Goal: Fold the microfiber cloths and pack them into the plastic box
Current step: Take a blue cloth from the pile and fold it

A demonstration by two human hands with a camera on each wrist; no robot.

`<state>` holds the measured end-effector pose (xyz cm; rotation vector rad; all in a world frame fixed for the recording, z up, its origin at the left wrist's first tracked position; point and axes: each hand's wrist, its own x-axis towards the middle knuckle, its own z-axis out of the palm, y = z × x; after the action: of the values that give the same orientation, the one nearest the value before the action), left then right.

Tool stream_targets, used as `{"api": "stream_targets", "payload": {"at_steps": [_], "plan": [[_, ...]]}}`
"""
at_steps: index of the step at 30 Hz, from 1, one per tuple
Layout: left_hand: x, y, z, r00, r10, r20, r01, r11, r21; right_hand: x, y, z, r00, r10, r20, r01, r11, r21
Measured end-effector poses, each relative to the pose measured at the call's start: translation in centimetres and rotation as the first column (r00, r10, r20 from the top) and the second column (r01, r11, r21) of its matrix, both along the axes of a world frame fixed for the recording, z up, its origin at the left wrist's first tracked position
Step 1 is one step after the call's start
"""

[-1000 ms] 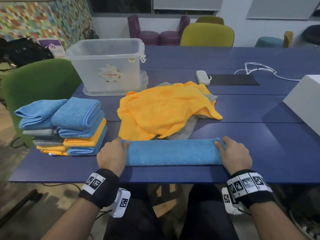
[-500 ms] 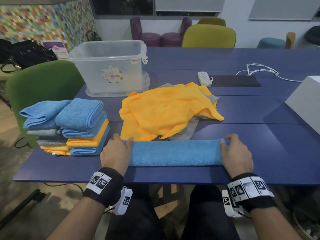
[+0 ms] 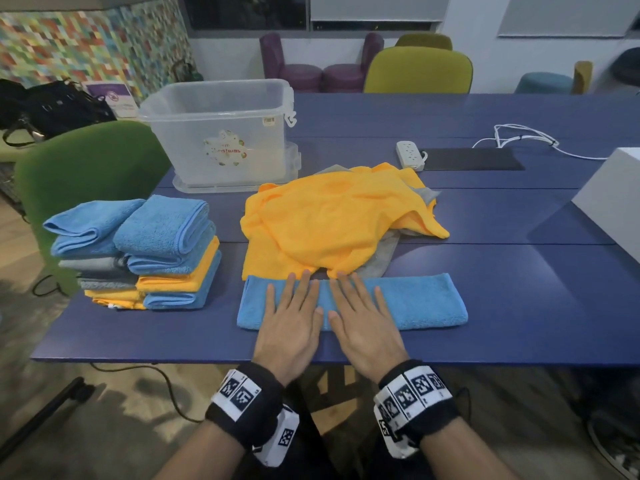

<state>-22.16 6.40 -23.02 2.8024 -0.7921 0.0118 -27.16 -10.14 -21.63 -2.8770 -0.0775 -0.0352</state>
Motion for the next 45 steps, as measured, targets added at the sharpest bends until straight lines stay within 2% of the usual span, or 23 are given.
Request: {"api": "stream_targets", "payload": {"at_steps": [5, 11, 15, 17, 19, 21, 23, 25, 29, 31, 33, 35, 37, 40, 45], "plan": [[1.2, 2.3, 0.4, 0.999, 0.028, -0.043, -0.027, 0.999, 0.025, -2.5, -2.3, -0.6, 0.982, -0.191, 0.0, 0.191, 0.981, -0.023], [2.1, 5.0, 0.7, 0.991, 0.1, -0.09, -0.097, 0.994, 0.041, -4.7, -7.3, -1.2, 0.913, -0.405, 0.043, 0.407, 0.909, -0.086], [2.3, 5.3, 1.1, 0.98, 0.118, -0.161, -0.13, 0.99, -0.062, -4.6, -7.7, -0.7, 0.908, -0.418, 0.02, 0.417, 0.901, -0.119], [2.0, 5.4, 1.9, 0.961, 0.23, -0.154, -0.259, 0.944, -0.207, -4.0, -6.5, 0.1, 0.896, -0.44, 0.055, 0.444, 0.891, -0.093], [1.4, 5.5, 3.1, 0.886, 0.445, -0.133, -0.464, 0.839, -0.283, -3.0, -4.7, 1.2, 0.918, -0.385, 0.099, 0.389, 0.921, -0.026], [1.1, 5.4, 4.4, 0.77, 0.621, -0.148, -0.638, 0.748, -0.183, -1.7, -2.0, 1.9, 0.977, -0.193, 0.088, 0.192, 0.981, 0.018], [1.2, 5.1, 5.3, 0.7, 0.678, -0.224, -0.707, 0.703, -0.078, -0.4, 0.6, 2.0, 0.999, 0.009, 0.048, -0.01, 1.0, 0.018], [1.5, 4.8, 5.6, 0.668, 0.674, -0.315, -0.719, 0.694, -0.042, 0.7, 2.4, 1.1, 0.996, 0.094, -0.003, -0.094, 0.996, -0.007], [2.0, 4.4, 6.0, 0.624, 0.67, -0.401, -0.733, 0.68, -0.006, 1.1, 3.5, -0.6, 0.999, 0.05, -0.008, -0.05, 0.999, -0.019], [2.7, 4.4, 6.2, 0.618, 0.637, -0.461, -0.735, 0.676, -0.052, 1.1, 3.4, -0.9, 0.999, 0.049, 0.014, -0.049, 0.999, -0.017], [3.1, 4.7, 6.2, 0.623, 0.557, -0.549, -0.736, 0.655, -0.17, 1.2, 3.4, -0.8, 0.999, 0.049, 0.02, -0.049, 0.999, -0.015], [3.2, 4.8, 6.4, 0.608, 0.446, -0.657, -0.758, 0.572, -0.313, 1.1, 3.5, -0.8, 0.999, 0.047, 0.019, -0.047, 0.999, -0.012], [2.9, 4.9, 6.9, 0.565, 0.322, -0.759, -0.789, 0.479, -0.385, 1.1, 3.4, -0.8, 0.999, 0.044, 0.02, -0.044, 0.999, 0.004], [2.7, 5.8, 7.7, 0.518, 0.193, -0.833, -0.808, 0.43, -0.403, 1.1, 3.3, -0.5, 0.998, 0.055, 0.005, -0.055, 0.998, 0.016], [2.9, 7.6, 8.4, 0.544, 0.157, -0.824, -0.805, 0.376, -0.459, 0.9, 2.6, -0.5, 0.999, 0.034, 0.026, -0.035, 0.999, 0.037]]}}
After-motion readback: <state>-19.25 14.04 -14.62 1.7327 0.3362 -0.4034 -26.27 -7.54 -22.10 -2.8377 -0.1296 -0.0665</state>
